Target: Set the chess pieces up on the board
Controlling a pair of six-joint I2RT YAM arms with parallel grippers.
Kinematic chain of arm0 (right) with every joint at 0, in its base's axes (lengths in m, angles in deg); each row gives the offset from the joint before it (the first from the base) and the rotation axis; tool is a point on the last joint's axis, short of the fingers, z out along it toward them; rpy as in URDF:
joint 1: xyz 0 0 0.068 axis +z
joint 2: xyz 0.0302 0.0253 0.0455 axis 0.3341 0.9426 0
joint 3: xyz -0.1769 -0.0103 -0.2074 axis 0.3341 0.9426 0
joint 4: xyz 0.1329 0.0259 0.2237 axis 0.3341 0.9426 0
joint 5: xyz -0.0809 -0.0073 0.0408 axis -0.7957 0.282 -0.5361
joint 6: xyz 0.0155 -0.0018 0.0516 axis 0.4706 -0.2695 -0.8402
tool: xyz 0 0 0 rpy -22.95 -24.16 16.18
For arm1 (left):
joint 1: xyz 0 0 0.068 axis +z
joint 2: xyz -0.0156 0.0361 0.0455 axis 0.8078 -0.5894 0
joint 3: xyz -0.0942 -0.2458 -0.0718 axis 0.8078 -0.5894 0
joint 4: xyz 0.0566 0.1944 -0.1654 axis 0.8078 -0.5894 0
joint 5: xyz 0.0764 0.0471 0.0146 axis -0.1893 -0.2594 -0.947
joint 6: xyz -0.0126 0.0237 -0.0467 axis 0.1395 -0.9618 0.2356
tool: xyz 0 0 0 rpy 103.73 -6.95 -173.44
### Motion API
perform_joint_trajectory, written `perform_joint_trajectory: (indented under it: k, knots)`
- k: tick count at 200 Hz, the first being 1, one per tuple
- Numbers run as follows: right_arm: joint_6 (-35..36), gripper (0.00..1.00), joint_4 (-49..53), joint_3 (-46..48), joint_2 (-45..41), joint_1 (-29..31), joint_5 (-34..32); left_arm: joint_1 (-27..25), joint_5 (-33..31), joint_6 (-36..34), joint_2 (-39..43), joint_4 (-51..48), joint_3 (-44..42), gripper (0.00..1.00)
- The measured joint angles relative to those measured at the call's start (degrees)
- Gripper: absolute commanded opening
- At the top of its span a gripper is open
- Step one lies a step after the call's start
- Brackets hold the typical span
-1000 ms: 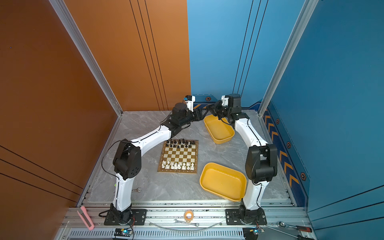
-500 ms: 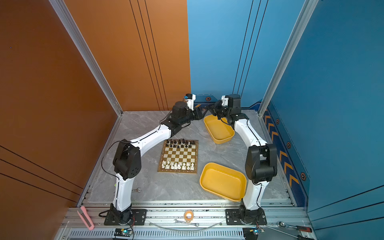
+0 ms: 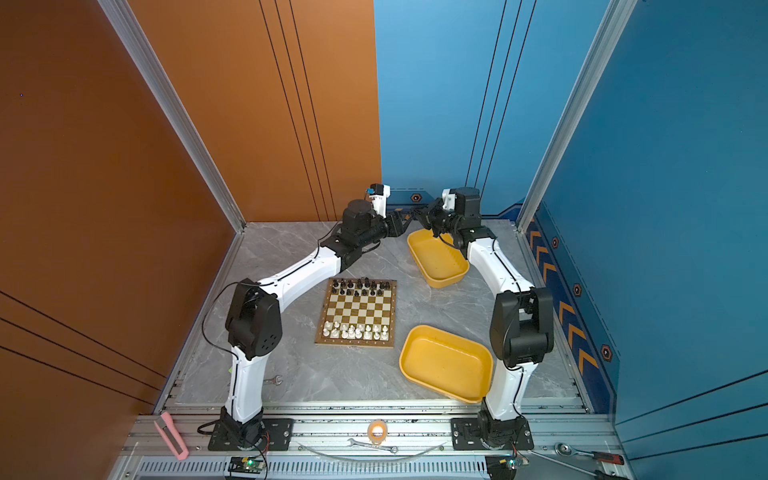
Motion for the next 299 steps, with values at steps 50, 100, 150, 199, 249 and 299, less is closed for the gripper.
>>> perform_joint_trajectory:
  k: [50,100,150,199,249,299]
  knots:
    - [-3.3,0.00,-3.3,1.3,0.0,0.0,1.3,0.3,0.5,0.2,0.0,0.0,0.1,0.33]
    - [-4.9,0.00,-5.5,2.6,0.0,0.0,1.6,0.3,0.8,0.3,0.0,0.0,0.1,0.29]
    - [-7.1,0.00,-7.1,3.1,0.0,0.0,2.2,0.5,1.4,0.5,0.0,0.1,0.1,0.24]
    - [-8.3,0.00,-8.3,3.1,0.0,0.0,2.9,0.9,2.8,1.1,0.0,1.2,0.1,0.17]
    - [-8.8,0.03,-8.5,3.1,0.0,0.1,3.1,1.4,4.6,1.7,0.0,1.7,0.1,0.11]
    - [-8.7,0.15,-8.5,3.1,0.0,0.3,3.1,2.2,6.6,2.4,0.0,1.9,0.1,0.09]
